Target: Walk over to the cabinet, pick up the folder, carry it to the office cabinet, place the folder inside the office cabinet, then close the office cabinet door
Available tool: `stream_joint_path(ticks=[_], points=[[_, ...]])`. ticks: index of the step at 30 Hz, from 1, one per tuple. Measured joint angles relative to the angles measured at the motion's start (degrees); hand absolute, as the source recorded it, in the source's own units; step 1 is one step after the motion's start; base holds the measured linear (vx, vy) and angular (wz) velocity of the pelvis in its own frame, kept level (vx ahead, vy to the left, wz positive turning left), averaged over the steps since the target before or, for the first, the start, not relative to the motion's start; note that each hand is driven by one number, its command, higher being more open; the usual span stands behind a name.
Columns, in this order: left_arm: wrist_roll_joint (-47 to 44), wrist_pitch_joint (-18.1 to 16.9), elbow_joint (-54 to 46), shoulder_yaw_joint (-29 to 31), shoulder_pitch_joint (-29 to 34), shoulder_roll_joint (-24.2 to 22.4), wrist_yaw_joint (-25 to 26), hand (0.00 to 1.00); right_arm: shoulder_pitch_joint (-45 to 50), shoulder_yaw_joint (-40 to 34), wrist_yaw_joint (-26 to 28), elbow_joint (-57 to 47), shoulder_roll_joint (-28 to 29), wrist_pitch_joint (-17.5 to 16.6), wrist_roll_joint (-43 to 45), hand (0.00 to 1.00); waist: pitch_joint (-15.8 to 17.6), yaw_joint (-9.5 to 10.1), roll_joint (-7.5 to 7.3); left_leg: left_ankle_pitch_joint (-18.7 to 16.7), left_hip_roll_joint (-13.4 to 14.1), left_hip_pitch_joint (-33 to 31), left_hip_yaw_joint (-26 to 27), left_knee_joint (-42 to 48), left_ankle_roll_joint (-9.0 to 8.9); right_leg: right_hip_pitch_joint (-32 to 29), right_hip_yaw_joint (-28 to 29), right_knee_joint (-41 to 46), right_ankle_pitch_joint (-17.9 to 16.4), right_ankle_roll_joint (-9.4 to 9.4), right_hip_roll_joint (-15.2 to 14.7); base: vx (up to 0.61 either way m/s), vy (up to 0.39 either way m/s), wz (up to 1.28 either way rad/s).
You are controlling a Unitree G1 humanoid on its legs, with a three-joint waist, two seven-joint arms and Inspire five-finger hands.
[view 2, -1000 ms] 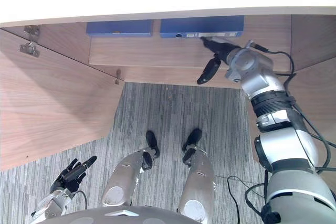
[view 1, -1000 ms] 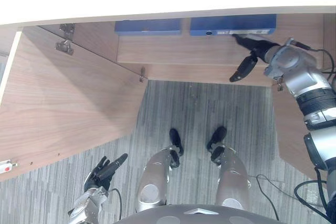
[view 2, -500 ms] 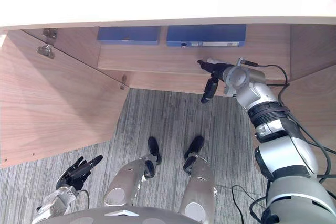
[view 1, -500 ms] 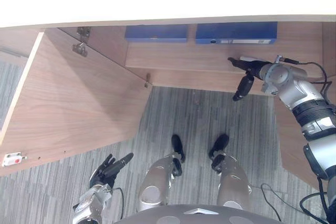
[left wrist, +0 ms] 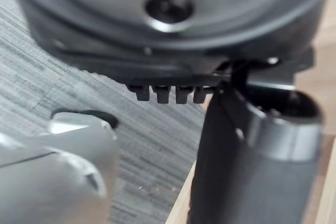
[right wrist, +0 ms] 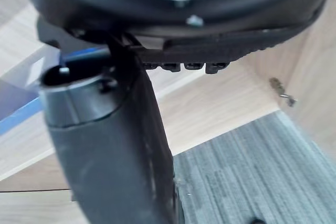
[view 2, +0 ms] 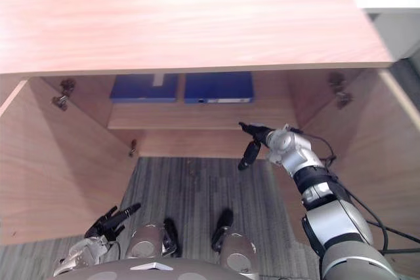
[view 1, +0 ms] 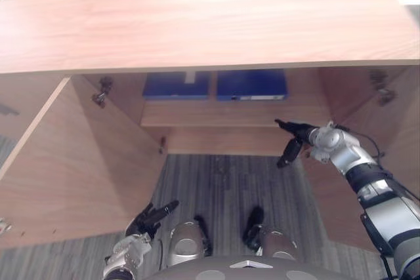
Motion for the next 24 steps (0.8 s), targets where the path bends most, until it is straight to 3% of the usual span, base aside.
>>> stream_joint_path(ticks=[2, 4, 5, 7, 11, 15, 17, 20, 24], points=[[-0.1, 0.0, 2.1, -2.5, 2.1, -0.9, 0.2, 1.0, 1.6, -1.9, -1.5, 3.9, 0.0, -0.1, 1.8, 1.0, -1.8, -0.88, -0.05, -1.5, -3.0, 1.7, -11.4, -1.4, -2.14, 1.0, 3.4, -2.1, 1.3, 1.71, 1.0, -0.01, 0.128, -0.77], [-0.1, 0.0, 3.4, -3.6, 3.4, -1.1, 0.4, 1.0, 5.0, -6.1, -3.5, 4.7, 0.1, -0.1, 4.1, 1.0, -3.9, -1.46, 0.19, -3.4, -3.6, 5.3, -13.1, -8.4, -3.58, 0.8, 5.5, -5.3, 3.5, 2.0, 2.0, 0.02, 0.165, -0.72], [0.1, -0.1, 3.6, -3.7, 3.4, -0.9, 1.0, 1.0, 8.0, -9.8, -4.6, 4.5, 0.8, -0.1, 5.1, 1.0, -4.3, -2.0, -0.97, -2.5, -4.5, 6.2, -11.4, -10.6, -3.05, 1.0, 7.3, -7.6, 5.3, 2.48, 1.6, 0.04, 0.161, -0.59], [1.7, -0.1, 3.6, -4.3, 3.6, -0.7, 2.0, 1.0, 11.6, -13.5, -5.7, 3.5, 1.4, -0.1, 6.5, 1.0, -4.9, -2.78, -1.58, -1.9, -5.7, 7.1, -9.4, -12.4, -2.32, 1.4, 8.7, -10.3, 8.1, 2.69, 1.0, 0.03, 0.16, -0.51], [5.5, -0.5, 3.8, -7.6, 4.0, -0.8, 2.7, 1.0, 20.8, -23.0, -8.8, -1.4, 4.0, -0.1, 8.5, 1.0, -6.1, -5.92, -0.53, -1.1, -8.4, 10.3, -5.0, -16.8, -0.96, 1.6, 12.9, -13.3, 11.4, 3.38, -0.2, 0.05, 0.185, -0.53], [6.3, -1.6, 4.2, -8.0, 3.1, -0.7, 3.9, 1.0, 30.7, -30.3, -12.3, -8.5, 11.2, 0.0, 9.0, 1.0, -6.6, -7.76, -0.96, -0.9, -9.8, 13.5, -2.2, -19.7, -0.59, 1.5, 16.7, -12.9, 11.7, 3.91, -0.3, 0.02, 0.106, -0.49], [8.8, -1.6, 4.5, -5.3, 3.1, -0.8, 4.7, 1.0, 37.1, -31.5, -13.2, -13.5, 17.0, 0.1, 10.6, 1.0, -6.9, -9.01, -2.49, -0.6, -10.7, 15.6, 0.6, -21.3, -0.09, 1.3, 19.4, -12.6, 12.0, 4.39, -0.3, -0.04, 0.081, -0.65], [10.8, -1.3, 4.7, -0.8, 3.1, -1.2, 5.2, 1.0, 42.8, -31.6, -13.5, -18.3, 22.6, 0.3, 10.8, 1.0, -7.2, -8.99, -4.08, -0.6, -10.9, 16.9, 3.7, -21.6, -0.08, -0.1, 21.8, -10.3, 11.4, 4.4, 0.0, -0.07, 0.031, -0.47], [11.2, -0.8, 4.0, 5.6, 3.6, -3.1, 6.7, 1.0, 48.7, -32.0, -14.0, -23.8, 28.1, 0.5, 11.9, 1.0, -7.6, -8.79, -5.24, -0.7, -11.4, 19.2, 8.1, -22.2, 0.09, -3.4, 21.1, -2.4, 7.5, 3.54, -0.7, -0.08, -0.021, -0.45]])
